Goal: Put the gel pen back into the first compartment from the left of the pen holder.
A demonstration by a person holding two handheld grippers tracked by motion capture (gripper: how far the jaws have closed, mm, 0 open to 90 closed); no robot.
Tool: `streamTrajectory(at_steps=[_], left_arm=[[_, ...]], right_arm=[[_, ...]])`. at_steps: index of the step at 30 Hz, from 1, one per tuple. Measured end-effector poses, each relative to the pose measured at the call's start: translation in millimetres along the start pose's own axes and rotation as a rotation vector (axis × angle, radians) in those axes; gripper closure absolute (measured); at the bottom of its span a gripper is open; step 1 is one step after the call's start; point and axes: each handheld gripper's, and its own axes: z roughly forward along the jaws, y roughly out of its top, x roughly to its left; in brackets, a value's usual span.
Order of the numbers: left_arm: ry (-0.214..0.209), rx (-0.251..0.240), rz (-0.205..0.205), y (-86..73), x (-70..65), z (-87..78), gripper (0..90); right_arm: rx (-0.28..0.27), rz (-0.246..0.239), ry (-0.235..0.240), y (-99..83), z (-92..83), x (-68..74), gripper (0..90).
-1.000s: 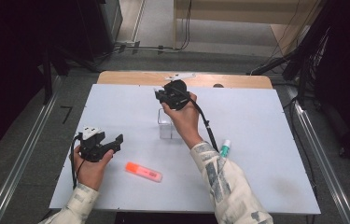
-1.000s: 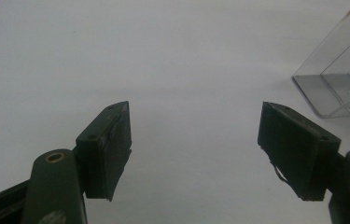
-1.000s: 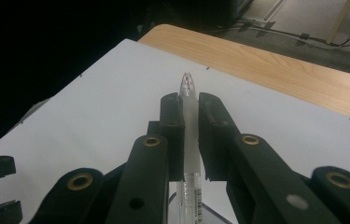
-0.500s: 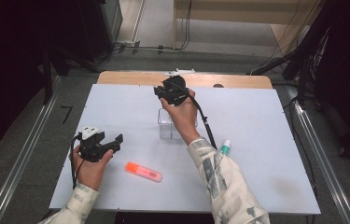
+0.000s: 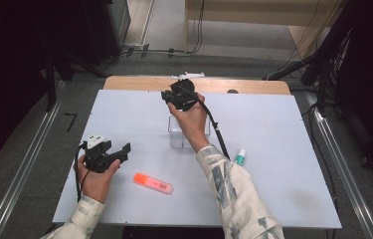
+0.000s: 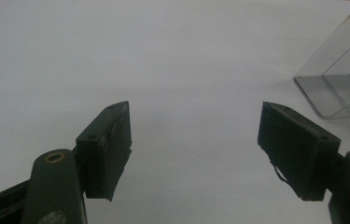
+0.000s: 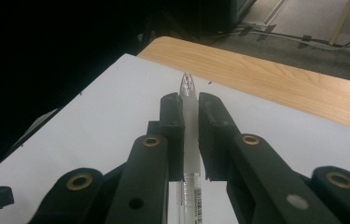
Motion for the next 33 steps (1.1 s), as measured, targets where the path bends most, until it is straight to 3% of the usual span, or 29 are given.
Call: streamTrajectory(at_steps=[9,19,33], left_arm=[[-0.002,0.0,-0.002,-0.1,0.7,0.3,26.1],[0.001,-0.001,0.0,0.0,0.3,-0.3,26.1],[0.004,0.007,0.005,-0.8,-0.9,0.9,26.0]], right_arm=[[0.019,0.007,0.01,-2.5,3.8,0.3,78.9],[0.011,-0.009,0.015,-6.0,-8.6,3.3,78.8],[0.042,-0.045,0.017,-35.1,-23.1,-0.6,78.8]])
